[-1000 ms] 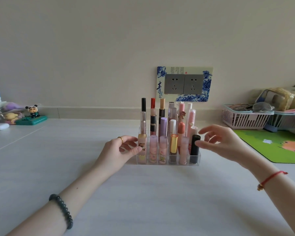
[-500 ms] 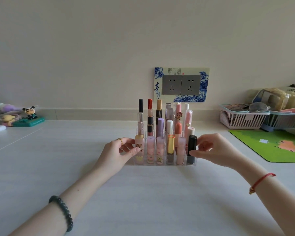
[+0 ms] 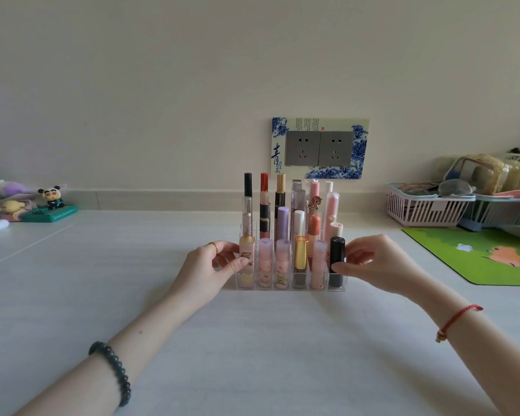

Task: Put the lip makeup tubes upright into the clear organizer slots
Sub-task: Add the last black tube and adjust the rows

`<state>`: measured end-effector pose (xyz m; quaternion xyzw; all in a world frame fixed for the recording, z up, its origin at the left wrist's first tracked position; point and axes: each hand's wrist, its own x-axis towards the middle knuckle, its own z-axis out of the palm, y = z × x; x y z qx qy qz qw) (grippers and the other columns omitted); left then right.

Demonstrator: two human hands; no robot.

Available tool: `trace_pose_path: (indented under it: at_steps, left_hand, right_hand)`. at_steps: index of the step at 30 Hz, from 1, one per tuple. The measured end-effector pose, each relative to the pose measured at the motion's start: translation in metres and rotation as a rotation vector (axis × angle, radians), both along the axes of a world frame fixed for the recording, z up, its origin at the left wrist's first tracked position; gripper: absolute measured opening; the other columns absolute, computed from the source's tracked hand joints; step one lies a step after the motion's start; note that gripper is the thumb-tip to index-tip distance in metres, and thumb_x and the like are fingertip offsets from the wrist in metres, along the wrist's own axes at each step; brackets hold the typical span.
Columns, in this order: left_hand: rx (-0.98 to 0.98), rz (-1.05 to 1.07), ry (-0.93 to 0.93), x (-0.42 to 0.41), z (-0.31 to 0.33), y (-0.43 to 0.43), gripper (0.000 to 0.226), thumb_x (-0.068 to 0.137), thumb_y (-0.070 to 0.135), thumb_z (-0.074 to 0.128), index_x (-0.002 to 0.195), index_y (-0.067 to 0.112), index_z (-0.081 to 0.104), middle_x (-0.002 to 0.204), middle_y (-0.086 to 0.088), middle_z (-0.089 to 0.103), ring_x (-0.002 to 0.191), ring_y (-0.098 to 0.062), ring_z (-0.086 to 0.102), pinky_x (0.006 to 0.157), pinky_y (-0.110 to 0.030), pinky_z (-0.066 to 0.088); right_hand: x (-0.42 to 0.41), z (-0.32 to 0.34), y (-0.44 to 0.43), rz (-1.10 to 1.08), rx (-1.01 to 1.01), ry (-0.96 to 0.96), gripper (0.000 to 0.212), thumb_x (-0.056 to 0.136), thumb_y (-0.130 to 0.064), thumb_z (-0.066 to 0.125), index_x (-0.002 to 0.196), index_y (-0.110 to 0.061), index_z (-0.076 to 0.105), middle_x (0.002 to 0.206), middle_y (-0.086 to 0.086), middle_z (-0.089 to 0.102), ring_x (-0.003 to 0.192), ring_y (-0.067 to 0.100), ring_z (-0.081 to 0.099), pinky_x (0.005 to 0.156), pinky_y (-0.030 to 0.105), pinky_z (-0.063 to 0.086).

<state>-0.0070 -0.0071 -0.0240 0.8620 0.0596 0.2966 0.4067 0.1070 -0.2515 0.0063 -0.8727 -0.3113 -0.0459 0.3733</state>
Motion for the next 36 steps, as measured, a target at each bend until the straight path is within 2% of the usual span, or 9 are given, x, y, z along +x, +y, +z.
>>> trace_pose_path:
  at_steps: [5, 12, 15, 21, 25, 27, 30, 33, 36]
  left_hand:
    - [-0.005, 0.001, 0.003, 0.002, -0.001, 0.000, 0.009, 0.079, 0.024, 0.068, 0.079, 0.031, 0.062, 0.086, -0.008, 0.070, 0.083, -0.027, 0.062, 0.077, -0.032, 0.048]
    - [-0.006, 0.013, 0.008, 0.002, -0.003, 0.002, 0.006, 0.079, 0.026, 0.068, 0.083, 0.027, 0.064, 0.083, -0.010, 0.069, 0.073, -0.020, 0.058, 0.063, -0.017, 0.041]
    - [-0.002, 0.011, 0.009, 0.002, -0.003, 0.003, 0.007, 0.079, 0.026, 0.068, 0.086, 0.024, 0.065, 0.084, -0.011, 0.069, 0.077, -0.025, 0.060, 0.067, -0.022, 0.043]
    - [0.005, 0.010, 0.006, 0.001, -0.002, 0.002, 0.009, 0.079, 0.025, 0.068, 0.087, 0.022, 0.065, 0.084, -0.013, 0.069, 0.077, -0.027, 0.059, 0.067, -0.023, 0.043]
    - [-0.002, 0.008, 0.014, 0.001, -0.002, 0.003, 0.009, 0.079, 0.026, 0.068, 0.087, 0.025, 0.063, 0.084, -0.013, 0.068, 0.072, -0.020, 0.056, 0.066, -0.022, 0.042]
    - [-0.006, 0.000, 0.017, 0.001, -0.002, 0.003, 0.009, 0.079, 0.026, 0.068, 0.087, 0.025, 0.064, 0.080, -0.009, 0.067, 0.069, -0.016, 0.054, 0.063, -0.017, 0.040]
    - [-0.003, -0.004, 0.027, 0.000, -0.002, 0.004, 0.010, 0.079, 0.026, 0.067, 0.088, 0.025, 0.063, 0.076, -0.001, 0.064, 0.065, -0.011, 0.052, 0.059, -0.013, 0.038]
    - [0.000, 0.000, 0.030, 0.001, -0.003, 0.005, 0.010, 0.079, 0.027, 0.068, 0.087, 0.026, 0.063, 0.072, 0.005, 0.062, 0.060, -0.003, 0.049, 0.059, -0.011, 0.038]
    - [-0.006, 0.003, 0.032, 0.001, -0.003, 0.005, 0.012, 0.079, 0.027, 0.068, 0.089, 0.025, 0.063, 0.073, 0.005, 0.062, 0.061, -0.006, 0.050, 0.059, -0.011, 0.038]
  right_hand:
    - [-0.001, 0.000, -0.001, 0.001, -0.002, 0.003, 0.011, 0.068, -0.023, 0.075, 0.068, -0.026, 0.064, 0.074, 0.004, 0.069, 0.073, 0.021, 0.064, 0.071, 0.034, 0.052]
    - [0.001, -0.002, 0.000, 0.003, 0.002, 0.031, 0.012, 0.067, -0.025, 0.076, 0.072, -0.023, 0.065, 0.070, 0.000, 0.066, 0.065, 0.016, 0.060, 0.068, 0.031, 0.052]
    - [0.003, -0.003, -0.001, 0.004, -0.005, 0.044, 0.017, 0.066, -0.026, 0.076, 0.078, -0.019, 0.065, 0.072, 0.001, 0.065, 0.066, 0.017, 0.060, 0.068, 0.032, 0.051]
    - [0.002, 0.003, -0.005, -0.005, 0.041, 0.027, 0.021, 0.065, -0.028, 0.077, 0.079, -0.025, 0.062, 0.076, 0.002, 0.066, 0.069, 0.018, 0.061, 0.069, 0.031, 0.051]
    - [-0.002, 0.010, -0.007, -0.022, 0.115, -0.148, 0.024, 0.067, -0.029, 0.074, 0.088, -0.024, 0.063, 0.078, -0.003, 0.059, 0.069, 0.018, 0.056, 0.066, 0.030, 0.049]
    - [-0.007, 0.012, -0.005, -0.013, 0.147, -0.287, 0.026, 0.067, -0.029, 0.074, 0.090, -0.028, 0.061, 0.078, -0.008, 0.052, 0.068, 0.011, 0.049, 0.065, 0.023, 0.045]
    - [-0.015, 0.012, 0.003, 0.026, 0.119, -0.407, 0.027, 0.068, -0.036, 0.069, 0.094, -0.031, 0.062, 0.084, -0.011, 0.047, 0.076, 0.004, 0.046, 0.068, 0.014, 0.038]
    - [-0.015, 0.008, 0.007, 0.049, 0.051, -0.442, 0.027, 0.070, -0.040, 0.066, 0.095, -0.030, 0.066, 0.093, -0.005, 0.049, 0.087, 0.012, 0.047, 0.076, 0.023, 0.042]
    - [-0.015, 0.005, 0.008, 0.045, 0.003, -0.448, 0.022, 0.072, -0.033, 0.070, 0.093, -0.030, 0.068, 0.092, -0.005, 0.047, 0.088, 0.012, 0.045, 0.076, 0.023, 0.040]
